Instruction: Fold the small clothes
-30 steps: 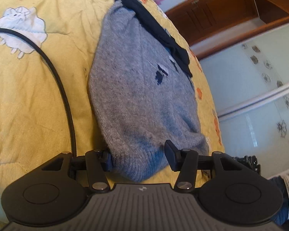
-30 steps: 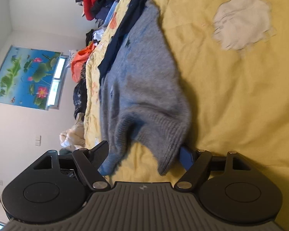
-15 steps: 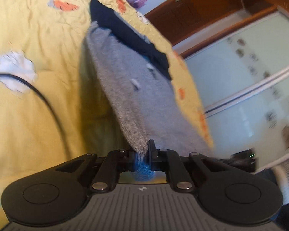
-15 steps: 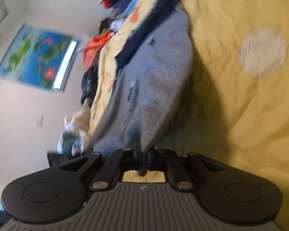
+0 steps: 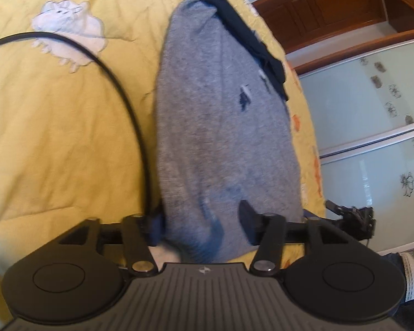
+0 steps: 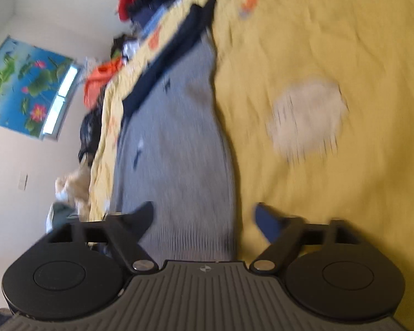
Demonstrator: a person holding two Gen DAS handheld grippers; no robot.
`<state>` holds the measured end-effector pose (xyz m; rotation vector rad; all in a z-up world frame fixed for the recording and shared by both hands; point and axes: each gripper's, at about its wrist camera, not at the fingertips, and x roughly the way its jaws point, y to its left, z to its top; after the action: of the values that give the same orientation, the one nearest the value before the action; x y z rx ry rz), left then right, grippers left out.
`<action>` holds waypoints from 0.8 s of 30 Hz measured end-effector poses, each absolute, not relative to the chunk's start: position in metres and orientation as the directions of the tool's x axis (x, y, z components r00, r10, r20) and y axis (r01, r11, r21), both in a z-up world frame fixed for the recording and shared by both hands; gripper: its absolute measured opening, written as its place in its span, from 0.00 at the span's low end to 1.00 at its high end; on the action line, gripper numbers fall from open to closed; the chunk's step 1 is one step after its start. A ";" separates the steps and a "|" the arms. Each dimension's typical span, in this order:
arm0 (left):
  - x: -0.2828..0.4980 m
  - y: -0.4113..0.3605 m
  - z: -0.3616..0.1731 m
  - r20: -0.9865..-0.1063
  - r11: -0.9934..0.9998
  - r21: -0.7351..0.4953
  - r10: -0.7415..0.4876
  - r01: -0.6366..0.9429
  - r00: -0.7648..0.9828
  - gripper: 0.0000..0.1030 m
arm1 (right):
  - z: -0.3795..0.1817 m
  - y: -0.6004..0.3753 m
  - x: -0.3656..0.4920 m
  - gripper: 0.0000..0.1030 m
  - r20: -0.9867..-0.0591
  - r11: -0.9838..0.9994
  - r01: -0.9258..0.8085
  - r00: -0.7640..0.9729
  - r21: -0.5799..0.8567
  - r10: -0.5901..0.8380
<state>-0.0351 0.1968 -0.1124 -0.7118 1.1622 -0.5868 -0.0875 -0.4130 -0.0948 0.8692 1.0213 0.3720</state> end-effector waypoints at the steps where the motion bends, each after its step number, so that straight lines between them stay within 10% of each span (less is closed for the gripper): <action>1: -0.035 0.195 -0.112 -0.607 0.648 -0.760 -0.734 0.049 0.305 0.61 | -0.099 -0.411 -0.080 0.80 -0.585 0.617 0.115 0.489 0.779 0.647; 4: -0.039 0.191 -0.108 -0.620 0.671 -0.739 -0.712 0.061 0.329 0.55 | -0.099 -0.404 -0.073 0.80 -0.586 0.628 0.085 0.472 0.774 0.659; 7: -0.040 0.187 -0.108 -0.682 0.734 -0.673 -0.665 0.094 0.304 0.20 | -0.095 -0.405 -0.075 0.74 -0.610 0.654 0.082 0.462 0.752 0.644; 13: -0.047 0.205 -0.075 -0.734 0.798 -0.572 -0.601 0.190 0.315 0.18 | -0.049 -0.365 -0.082 0.68 -0.599 0.769 -0.059 0.590 0.637 0.541; 16: -0.048 0.207 -0.039 -0.734 0.858 -0.466 -0.511 0.216 0.448 0.34 | -0.037 -0.335 -0.072 0.68 -0.602 0.830 -0.162 0.617 0.534 0.508; 19: -0.041 0.182 -0.018 -0.595 0.864 -0.422 -0.492 0.274 0.636 0.90 | -0.044 -0.311 -0.040 0.69 -0.607 0.855 -0.200 0.629 0.478 0.486; 24: 0.027 0.081 -0.046 -0.588 0.964 -0.173 -0.264 0.200 0.764 0.93 | -0.061 -0.282 0.042 0.69 -0.570 0.867 -0.147 0.700 0.475 0.431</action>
<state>0.0271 0.0808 -0.0457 -0.1019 0.6539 -0.2529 0.0420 -0.2820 -0.0613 0.4165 0.7296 0.3322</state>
